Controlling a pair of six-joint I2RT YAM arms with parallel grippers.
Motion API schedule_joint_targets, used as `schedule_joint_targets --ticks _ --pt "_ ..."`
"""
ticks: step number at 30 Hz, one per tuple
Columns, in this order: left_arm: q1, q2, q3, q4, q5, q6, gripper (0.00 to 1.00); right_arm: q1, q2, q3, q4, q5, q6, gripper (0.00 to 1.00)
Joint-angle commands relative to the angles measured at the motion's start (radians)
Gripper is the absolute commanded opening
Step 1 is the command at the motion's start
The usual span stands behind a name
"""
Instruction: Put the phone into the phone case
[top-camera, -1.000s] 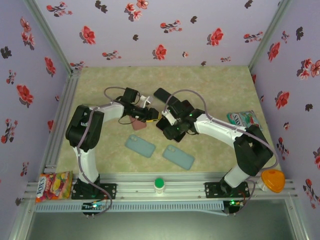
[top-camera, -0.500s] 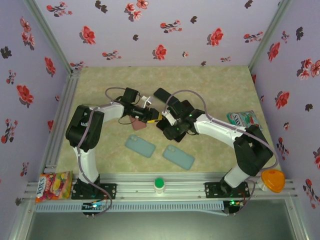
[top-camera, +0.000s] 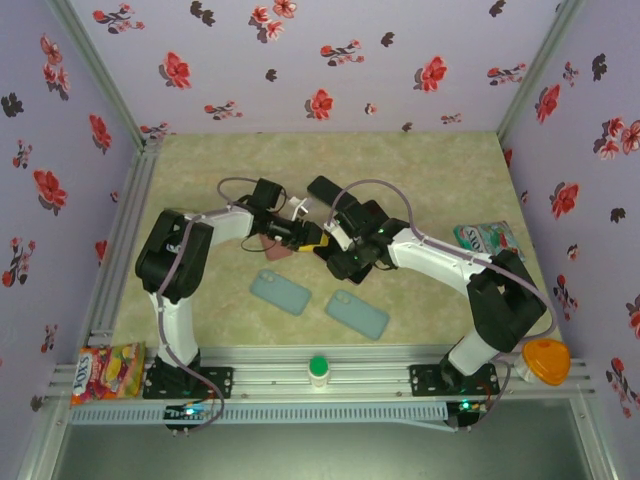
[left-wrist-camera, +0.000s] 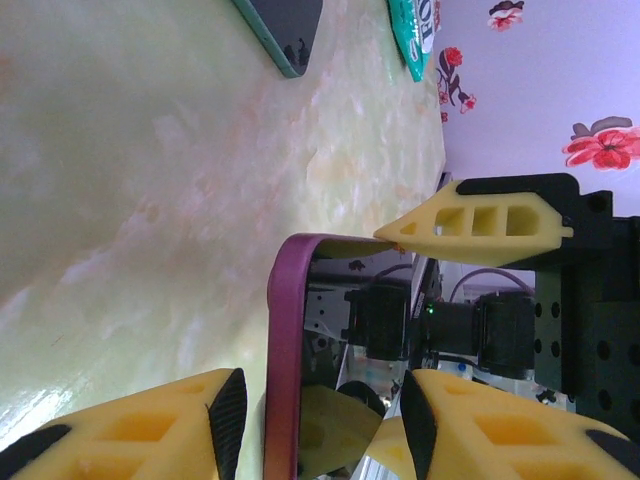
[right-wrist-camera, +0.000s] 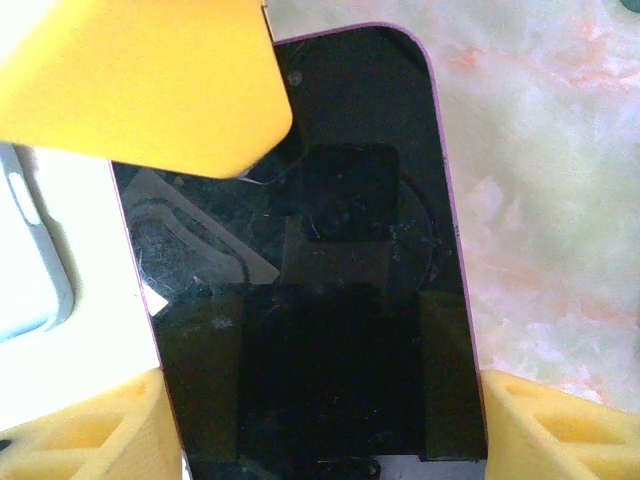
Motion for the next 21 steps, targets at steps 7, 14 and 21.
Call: schedule_joint_targets --ticks 7,14,21 --pt "-0.016 0.024 -0.002 -0.023 0.031 0.034 0.45 0.01 -0.028 0.025 0.025 0.022 0.005 0.63" --pt "-0.026 0.037 0.006 -0.021 0.048 0.032 0.4 0.013 -0.029 0.028 0.025 0.023 0.005 0.63" --pt "-0.031 0.042 0.012 -0.017 0.048 0.031 0.35 0.014 -0.031 0.031 0.025 0.022 0.005 0.62"
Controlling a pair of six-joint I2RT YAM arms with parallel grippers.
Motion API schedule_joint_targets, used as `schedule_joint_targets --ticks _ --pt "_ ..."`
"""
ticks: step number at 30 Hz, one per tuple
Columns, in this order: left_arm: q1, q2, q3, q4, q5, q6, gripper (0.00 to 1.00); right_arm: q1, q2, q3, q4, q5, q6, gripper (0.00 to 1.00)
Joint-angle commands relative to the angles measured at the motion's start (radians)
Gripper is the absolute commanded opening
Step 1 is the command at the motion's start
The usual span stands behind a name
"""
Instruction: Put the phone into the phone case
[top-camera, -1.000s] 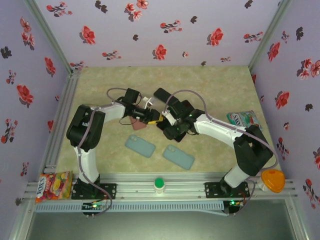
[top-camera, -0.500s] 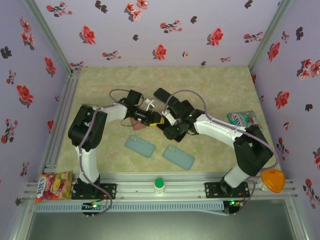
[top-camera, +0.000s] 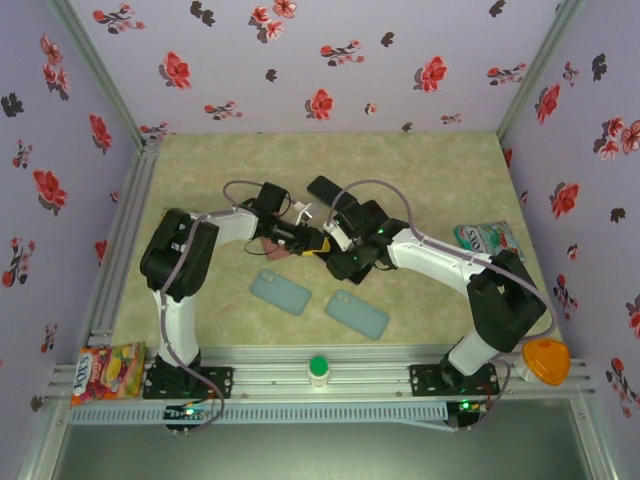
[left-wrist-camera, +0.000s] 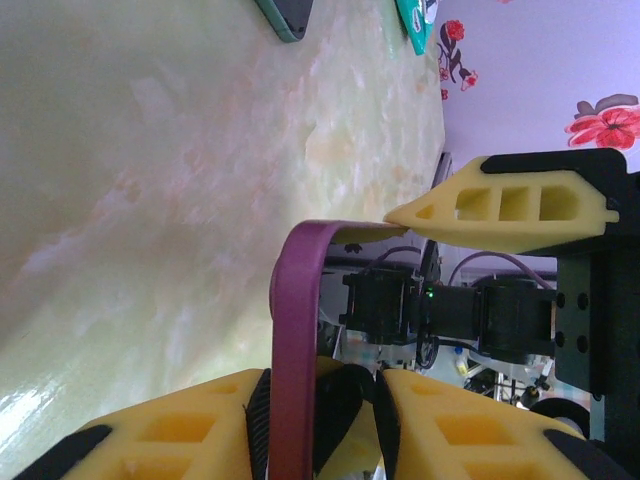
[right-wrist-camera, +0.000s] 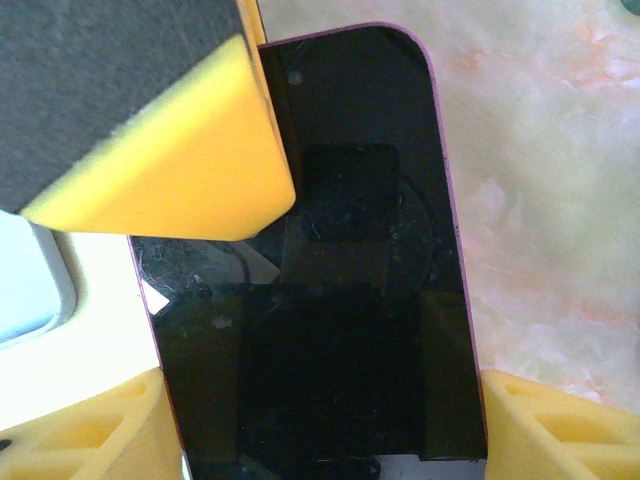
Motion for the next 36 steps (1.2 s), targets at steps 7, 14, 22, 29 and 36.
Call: schedule_joint_targets --ticks 7,14,22,29,36 --pt "-0.01 0.02 0.016 -0.009 0.032 0.015 0.31 0.01 -0.03 0.032 0.025 0.019 0.005 0.62" --pt "-0.015 0.022 0.019 -0.008 0.035 0.015 0.19 0.009 -0.031 0.035 0.022 0.02 0.003 0.62" --pt "-0.016 0.002 0.01 0.008 0.035 0.016 0.0 0.009 -0.032 0.027 0.023 0.023 0.007 0.61" --pt "-0.016 -0.067 -0.024 0.106 0.006 -0.047 0.0 0.01 -0.068 -0.003 0.032 0.037 0.03 0.77" --pt "-0.017 -0.159 -0.048 0.145 -0.083 -0.076 0.0 -0.015 -0.183 -0.09 0.092 0.064 0.095 0.87"
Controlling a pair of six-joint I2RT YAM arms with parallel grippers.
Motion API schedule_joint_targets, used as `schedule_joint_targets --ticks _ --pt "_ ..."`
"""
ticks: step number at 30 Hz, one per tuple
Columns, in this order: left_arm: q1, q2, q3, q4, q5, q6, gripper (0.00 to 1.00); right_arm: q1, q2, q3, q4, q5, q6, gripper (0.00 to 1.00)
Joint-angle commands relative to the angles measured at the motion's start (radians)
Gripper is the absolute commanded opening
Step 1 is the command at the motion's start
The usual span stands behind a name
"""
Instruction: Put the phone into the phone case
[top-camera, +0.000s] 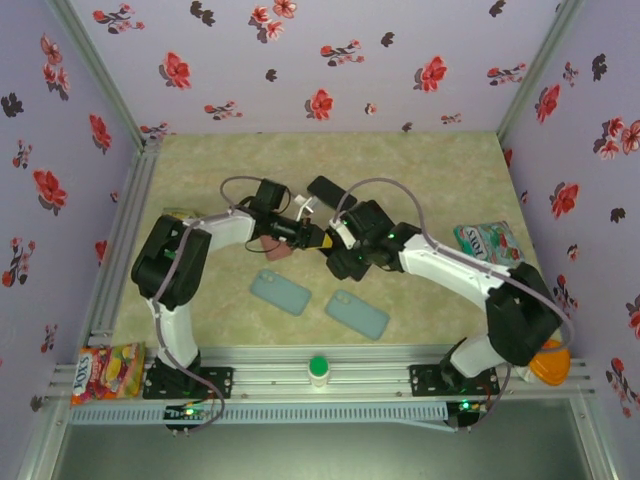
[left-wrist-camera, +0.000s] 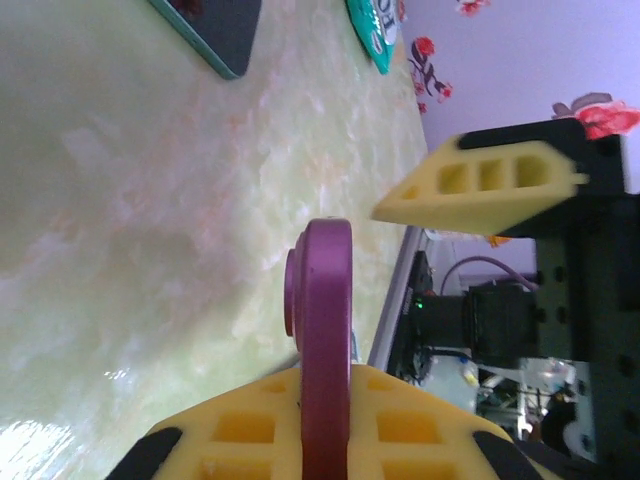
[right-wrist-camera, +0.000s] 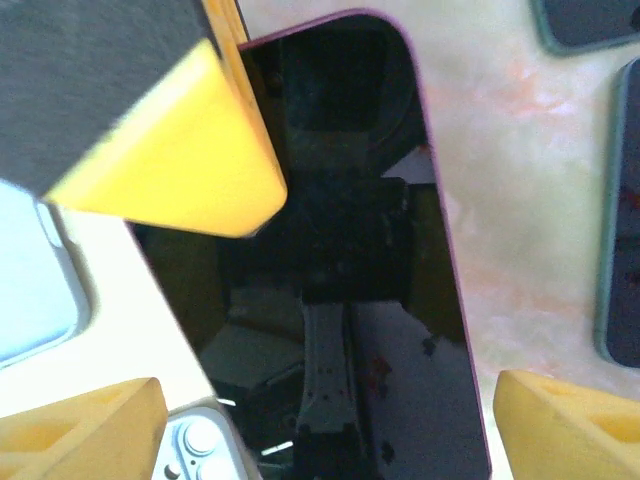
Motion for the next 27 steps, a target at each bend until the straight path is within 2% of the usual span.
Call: schedule_joint_targets --ticks 1,5,8,11,15,20,27 --pt "-0.002 -0.077 -0.012 0.053 -0.053 -0.032 0.0 -0.021 -0.078 -0.053 0.063 0.022 0.072 0.88" --pt "-0.002 -0.119 -0.021 0.077 -0.081 -0.065 0.0 -0.091 -0.158 -0.131 0.122 -0.063 0.147 0.9" --pt "0.0 -0.158 -0.029 0.093 -0.117 -0.091 0.0 -0.186 -0.229 -0.199 0.194 -0.181 0.225 0.9" --pt "0.0 -0.195 -0.024 0.077 -0.171 -0.109 0.0 -0.289 -0.306 -0.287 0.317 -0.317 0.328 0.9" --pt "0.0 -0.246 -0.054 0.153 -0.188 -0.182 0.0 -0.4 -0.362 -0.389 0.476 -0.459 0.46 0.88" --pt "0.001 -0.275 -0.079 0.235 -0.188 -0.28 0.0 -0.493 -0.32 -0.51 0.784 -0.664 0.649 0.87" --pt "0.001 -0.275 -0.12 0.34 -0.183 -0.412 0.0 -0.501 -0.176 -0.544 1.078 -0.748 0.784 0.85"
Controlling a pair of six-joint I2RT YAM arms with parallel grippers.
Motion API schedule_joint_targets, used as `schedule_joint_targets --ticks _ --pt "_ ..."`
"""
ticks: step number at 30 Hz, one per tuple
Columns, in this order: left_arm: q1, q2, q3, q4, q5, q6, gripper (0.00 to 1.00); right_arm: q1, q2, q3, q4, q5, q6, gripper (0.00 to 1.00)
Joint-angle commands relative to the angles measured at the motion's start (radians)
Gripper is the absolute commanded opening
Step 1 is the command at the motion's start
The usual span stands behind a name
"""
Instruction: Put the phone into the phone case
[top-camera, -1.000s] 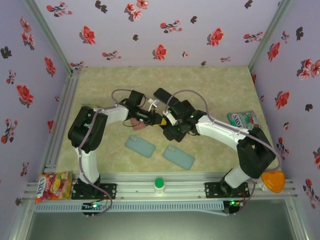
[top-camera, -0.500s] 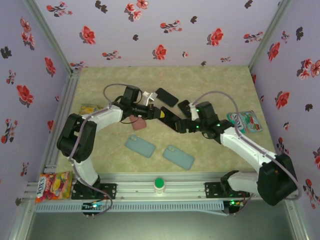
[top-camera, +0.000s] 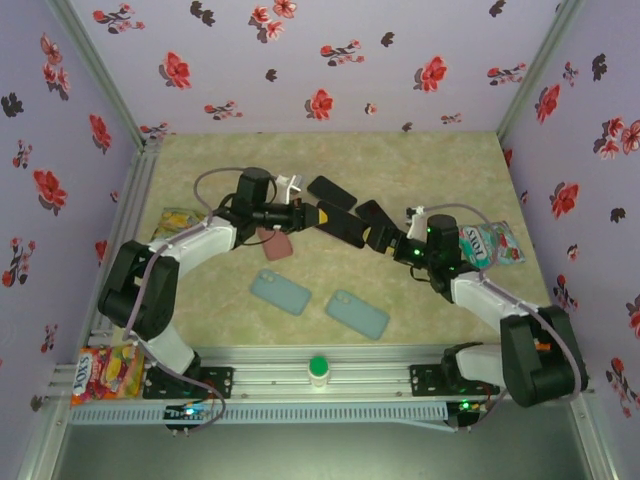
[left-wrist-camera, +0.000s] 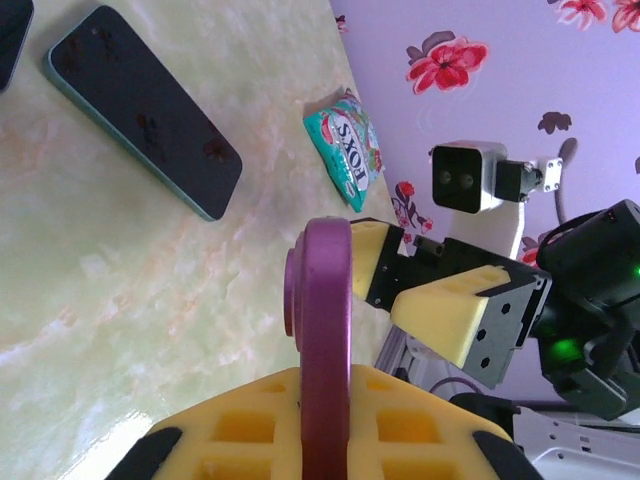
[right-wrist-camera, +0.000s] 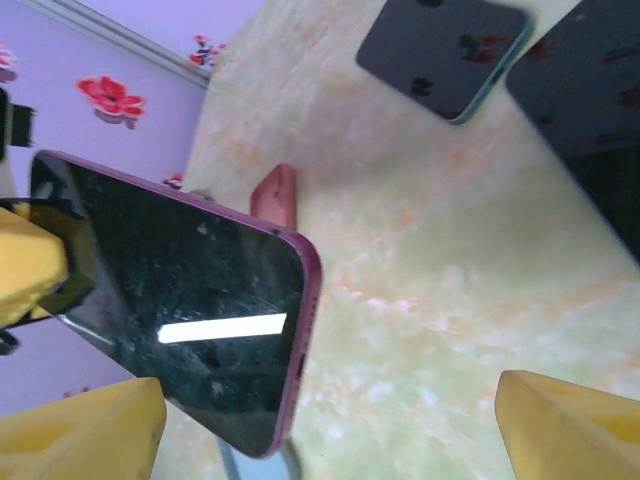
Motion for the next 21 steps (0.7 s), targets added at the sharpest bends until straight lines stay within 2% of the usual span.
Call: schedule_joint_targets --ticks 1,3,8,21 --pt "0.0 -0.028 -0.02 0.137 0.02 -0.105 0.0 -0.006 0.057 -0.002 0.237 -0.097 0.108 0.85" --pt "0.001 -0.026 -0.043 0.201 0.024 -0.148 0.0 -0.006 0.103 0.002 0.312 -0.12 0.143 0.82" --pt "0.001 -0.019 -0.057 0.234 0.027 -0.18 0.0 -0.005 0.185 0.005 0.444 -0.15 0.211 0.74" --pt "-0.004 0.015 -0.05 0.227 0.027 -0.183 0.0 0.025 0.269 0.041 0.529 -0.184 0.242 0.57"
